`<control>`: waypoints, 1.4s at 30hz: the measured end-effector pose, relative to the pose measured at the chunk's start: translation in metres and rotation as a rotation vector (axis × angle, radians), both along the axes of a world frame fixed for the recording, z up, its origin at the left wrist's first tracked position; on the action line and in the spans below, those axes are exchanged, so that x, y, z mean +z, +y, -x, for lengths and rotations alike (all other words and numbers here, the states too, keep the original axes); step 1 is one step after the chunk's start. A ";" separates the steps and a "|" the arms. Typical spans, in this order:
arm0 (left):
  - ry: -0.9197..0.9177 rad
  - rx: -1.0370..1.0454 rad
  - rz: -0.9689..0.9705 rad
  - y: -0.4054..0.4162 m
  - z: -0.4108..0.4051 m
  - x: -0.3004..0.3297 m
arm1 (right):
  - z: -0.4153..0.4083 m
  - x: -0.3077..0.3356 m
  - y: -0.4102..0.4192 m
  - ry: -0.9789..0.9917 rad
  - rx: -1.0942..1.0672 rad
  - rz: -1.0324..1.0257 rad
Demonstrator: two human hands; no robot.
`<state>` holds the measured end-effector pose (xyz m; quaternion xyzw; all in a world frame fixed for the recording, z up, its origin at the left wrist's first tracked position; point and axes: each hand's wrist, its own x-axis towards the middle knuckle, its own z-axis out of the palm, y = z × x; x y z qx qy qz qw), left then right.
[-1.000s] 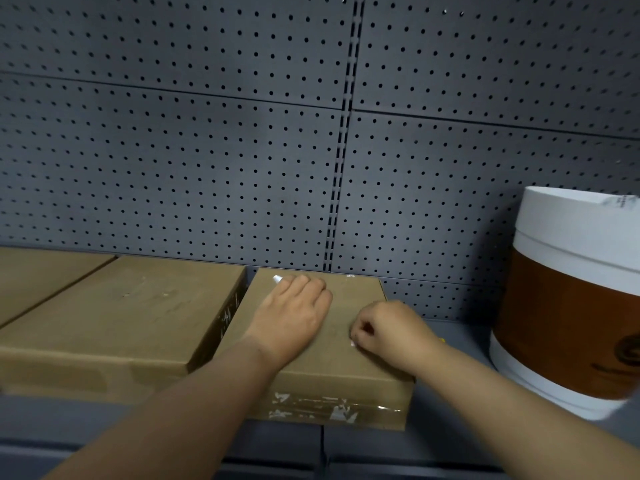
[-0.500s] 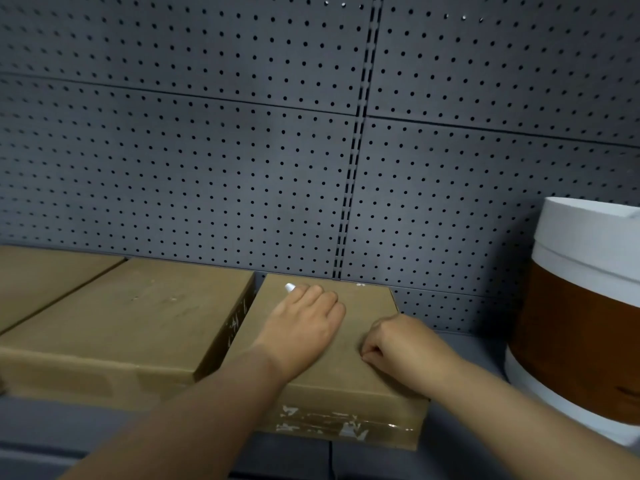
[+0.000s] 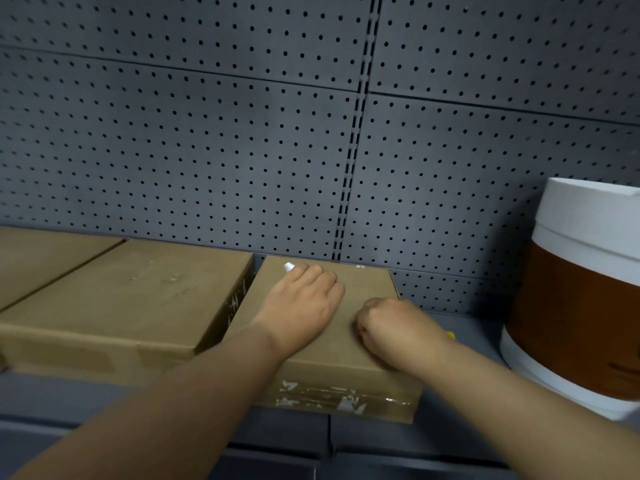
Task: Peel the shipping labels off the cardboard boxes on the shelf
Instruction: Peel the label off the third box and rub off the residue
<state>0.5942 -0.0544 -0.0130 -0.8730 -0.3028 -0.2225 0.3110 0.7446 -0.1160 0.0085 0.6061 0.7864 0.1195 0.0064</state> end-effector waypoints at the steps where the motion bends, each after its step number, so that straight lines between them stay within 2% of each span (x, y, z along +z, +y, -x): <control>1: -0.006 -0.003 -0.002 0.000 0.000 0.000 | -0.001 0.002 0.000 0.057 -0.019 0.010; 5: 0.000 -0.004 0.035 -0.002 0.001 0.002 | -0.019 0.012 -0.001 0.473 -0.132 0.087; 6: 0.002 0.002 0.039 -0.003 0.001 0.003 | -0.020 0.014 -0.002 0.512 -0.136 0.115; 12: 0.012 0.007 0.045 -0.003 0.001 0.002 | -0.011 0.013 -0.004 0.263 -0.014 0.111; 18: 0.026 0.007 0.060 -0.003 0.001 0.004 | -0.006 0.008 -0.002 0.061 -0.001 0.072; 24: 0.016 0.000 0.057 -0.003 0.001 0.002 | -0.001 0.002 -0.003 0.018 0.022 0.029; 26: 0.006 0.000 0.047 -0.003 0.002 0.002 | -0.002 0.002 -0.003 0.097 0.003 0.030; 28: -0.005 -0.007 0.046 -0.003 0.002 0.002 | -0.006 0.003 -0.002 0.258 -0.036 0.030; 32: -0.031 -0.013 0.055 -0.001 0.002 0.000 | -0.028 0.005 0.008 0.630 -0.251 0.042; 35: -0.051 -0.018 0.033 0.000 0.001 -0.001 | -0.049 0.006 0.012 0.839 -0.391 0.052; 42: -0.069 -0.025 0.025 0.002 0.001 -0.003 | -0.061 0.011 0.016 0.914 -0.416 0.053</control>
